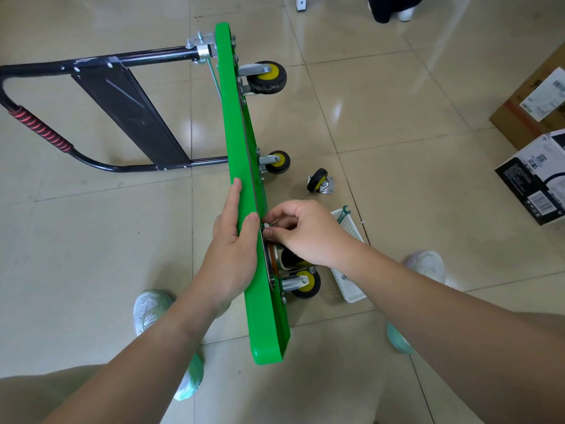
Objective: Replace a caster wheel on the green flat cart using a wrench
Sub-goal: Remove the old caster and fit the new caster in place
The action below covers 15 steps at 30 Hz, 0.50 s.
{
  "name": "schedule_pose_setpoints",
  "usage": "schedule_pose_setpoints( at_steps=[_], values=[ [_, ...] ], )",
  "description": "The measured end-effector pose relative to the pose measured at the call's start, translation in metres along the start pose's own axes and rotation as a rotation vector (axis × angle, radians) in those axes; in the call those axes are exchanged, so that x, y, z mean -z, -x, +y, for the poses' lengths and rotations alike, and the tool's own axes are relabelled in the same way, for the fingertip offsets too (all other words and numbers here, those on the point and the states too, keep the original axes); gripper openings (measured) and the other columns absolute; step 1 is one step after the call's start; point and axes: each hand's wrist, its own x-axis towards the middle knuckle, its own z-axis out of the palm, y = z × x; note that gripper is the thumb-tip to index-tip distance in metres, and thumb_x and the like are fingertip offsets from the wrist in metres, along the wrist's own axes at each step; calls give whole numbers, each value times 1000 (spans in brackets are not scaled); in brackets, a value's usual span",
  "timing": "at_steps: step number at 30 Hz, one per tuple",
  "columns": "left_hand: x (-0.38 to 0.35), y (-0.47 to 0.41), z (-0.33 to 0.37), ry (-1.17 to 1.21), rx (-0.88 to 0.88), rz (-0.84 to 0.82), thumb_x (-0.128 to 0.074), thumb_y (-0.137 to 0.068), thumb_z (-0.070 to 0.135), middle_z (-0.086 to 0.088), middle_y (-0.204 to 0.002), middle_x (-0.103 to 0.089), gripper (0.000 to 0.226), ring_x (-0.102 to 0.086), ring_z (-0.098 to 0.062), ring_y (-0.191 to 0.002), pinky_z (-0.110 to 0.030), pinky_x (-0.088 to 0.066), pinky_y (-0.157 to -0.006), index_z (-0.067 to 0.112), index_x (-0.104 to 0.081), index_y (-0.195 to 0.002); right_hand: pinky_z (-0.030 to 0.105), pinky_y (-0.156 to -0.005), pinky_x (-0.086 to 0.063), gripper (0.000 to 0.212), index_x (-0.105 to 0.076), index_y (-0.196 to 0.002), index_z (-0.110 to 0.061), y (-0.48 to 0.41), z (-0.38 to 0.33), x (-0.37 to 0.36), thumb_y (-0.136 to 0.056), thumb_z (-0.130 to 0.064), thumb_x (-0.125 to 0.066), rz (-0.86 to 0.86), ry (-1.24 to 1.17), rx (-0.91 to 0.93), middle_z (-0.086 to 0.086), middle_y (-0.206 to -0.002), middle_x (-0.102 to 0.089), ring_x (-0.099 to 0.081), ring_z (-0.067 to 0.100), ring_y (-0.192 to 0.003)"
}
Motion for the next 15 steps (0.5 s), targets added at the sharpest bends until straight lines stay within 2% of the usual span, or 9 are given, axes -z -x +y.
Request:
schedule_pose_setpoints(
  at_steps=[4, 6, 8, 11, 13, 15],
  values=[
    [0, 0, 0, -3, -5, 2, -37, -112, 32, 25, -143, -30, 59, -28, 47, -95, 4, -20, -86, 56, -13, -160, 19, -83, -55, 24, -73, -97, -28, 3, 0, 1, -81, -12, -82, 26, -49, 32, -10, -83, -71, -68, 2, -79],
    [0, 0, -1, -8, -7, 1, -37, -111, 33, 25, -143, -30, 59, -27, 46, -97, 1, -19, -89, 56, -13, -160, 19, -84, -55, 25, -73, -96, -24, 3, 0, 1, -79, -7, -82, 38, -78, 74, -9, -83, -71, -66, 2, -79],
    [1, 0, -1, -5, -15, -3, -37, -111, 33, 26, -144, -29, 59, -27, 44, -103, -3, -21, -96, 56, -13, -160, 22, -84, -55, 27, -71, -91, -29, 3, 1, 4, -80, -6, -82, 55, -109, 88, -11, -81, -72, -66, 2, -78],
    [2, 1, 0, 6, -15, -12, -37, -111, 35, 26, -147, -30, 58, -31, 31, -118, -17, -24, -110, 58, -13, -159, 19, -82, -52, 26, -70, -89, -35, 1, 10, 22, -83, -12, -80, 132, -156, 28, -17, -78, -72, -67, -1, -80],
    [2, 1, -2, 13, -6, -15, -38, -109, 41, 26, -148, -30, 58, -36, 15, -131, -27, -25, -119, 62, -12, -157, 23, -86, -52, 20, -70, -92, -34, -2, 27, 40, -85, -17, -79, 217, -183, -61, -14, -85, -73, -69, 5, -88],
    [2, 1, -2, 11, 6, -19, -38, -103, 49, 27, -149, -31, 60, -36, 6, -138, -33, -26, -122, 67, -12, -153, 22, -82, -50, 12, -71, -96, -29, -4, 55, 58, -87, -24, -77, 299, -139, -204, -9, -95, -74, -68, 10, -92]
  ],
)
